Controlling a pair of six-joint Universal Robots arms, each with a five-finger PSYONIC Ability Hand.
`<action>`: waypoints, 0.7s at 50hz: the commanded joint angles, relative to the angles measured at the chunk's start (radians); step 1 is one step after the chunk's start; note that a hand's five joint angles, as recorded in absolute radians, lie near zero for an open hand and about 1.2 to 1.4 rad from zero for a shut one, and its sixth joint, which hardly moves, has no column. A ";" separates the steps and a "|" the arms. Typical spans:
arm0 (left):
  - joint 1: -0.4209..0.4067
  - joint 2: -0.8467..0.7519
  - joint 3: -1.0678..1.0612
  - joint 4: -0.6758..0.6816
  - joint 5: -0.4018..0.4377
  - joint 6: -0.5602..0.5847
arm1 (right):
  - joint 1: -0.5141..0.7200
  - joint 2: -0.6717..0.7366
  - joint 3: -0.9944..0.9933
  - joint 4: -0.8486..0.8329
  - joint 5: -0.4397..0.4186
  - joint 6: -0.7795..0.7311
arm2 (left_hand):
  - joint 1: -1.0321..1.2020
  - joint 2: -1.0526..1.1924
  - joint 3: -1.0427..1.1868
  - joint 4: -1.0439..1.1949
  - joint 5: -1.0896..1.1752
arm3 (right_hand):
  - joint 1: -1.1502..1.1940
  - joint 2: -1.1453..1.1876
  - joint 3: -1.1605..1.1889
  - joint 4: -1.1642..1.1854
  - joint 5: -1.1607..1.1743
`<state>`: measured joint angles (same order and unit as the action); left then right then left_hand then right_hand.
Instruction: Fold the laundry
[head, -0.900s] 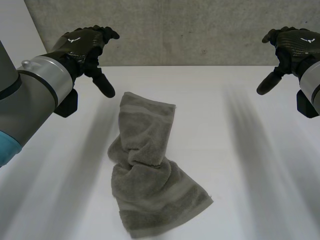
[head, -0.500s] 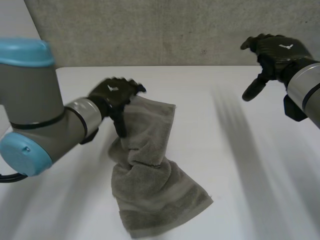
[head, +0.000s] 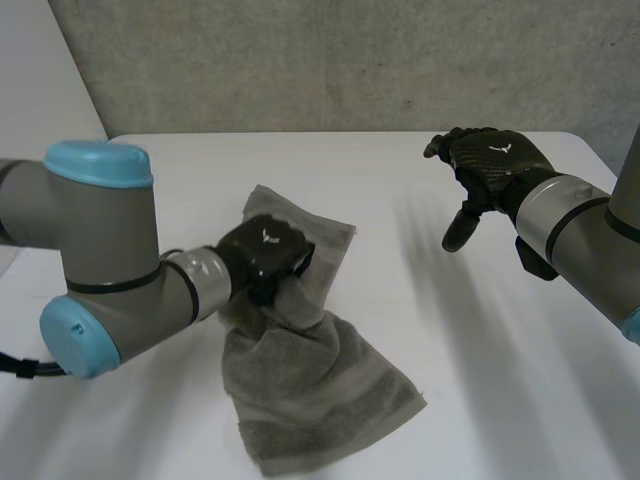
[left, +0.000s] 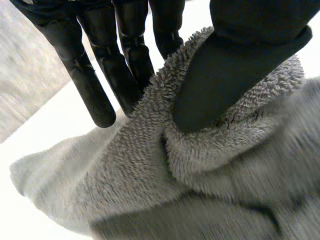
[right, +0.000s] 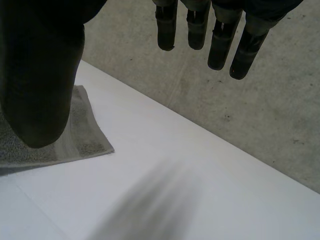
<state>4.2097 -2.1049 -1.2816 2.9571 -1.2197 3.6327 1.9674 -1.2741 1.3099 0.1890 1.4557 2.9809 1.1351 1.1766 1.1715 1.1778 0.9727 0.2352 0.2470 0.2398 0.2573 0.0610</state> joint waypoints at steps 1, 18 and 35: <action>-0.077 0.081 0.169 0.095 -0.139 -0.298 | -0.002 -0.005 -0.008 0.001 0.003 -0.005 | 0.261 0.220 0.225 0.218 0.249 | -0.061 -0.072 -0.065 -0.083 -0.061; -0.036 0.382 0.100 0.140 -0.735 -0.847 | -0.010 -0.047 -0.011 0.000 -0.006 -0.007 | 0.261 0.220 0.225 0.218 0.249 | -0.061 -0.072 -0.065 -0.083 -0.061; 0.122 0.494 -0.726 0.347 -0.497 -0.677 | 0.059 0.031 -0.011 0.000 -0.008 -0.135 | -0.560 -0.602 -0.597 -0.603 -0.573 | -0.061 -0.072 -0.065 -0.083 -0.061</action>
<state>4.2991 -1.6079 -1.8942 3.2843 -1.8269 2.8662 1.9802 -1.2799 1.3042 0.1895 1.4465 2.8972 0.6503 0.6480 0.6493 0.6596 0.4801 0.2352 0.2470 0.2398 0.2573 0.0610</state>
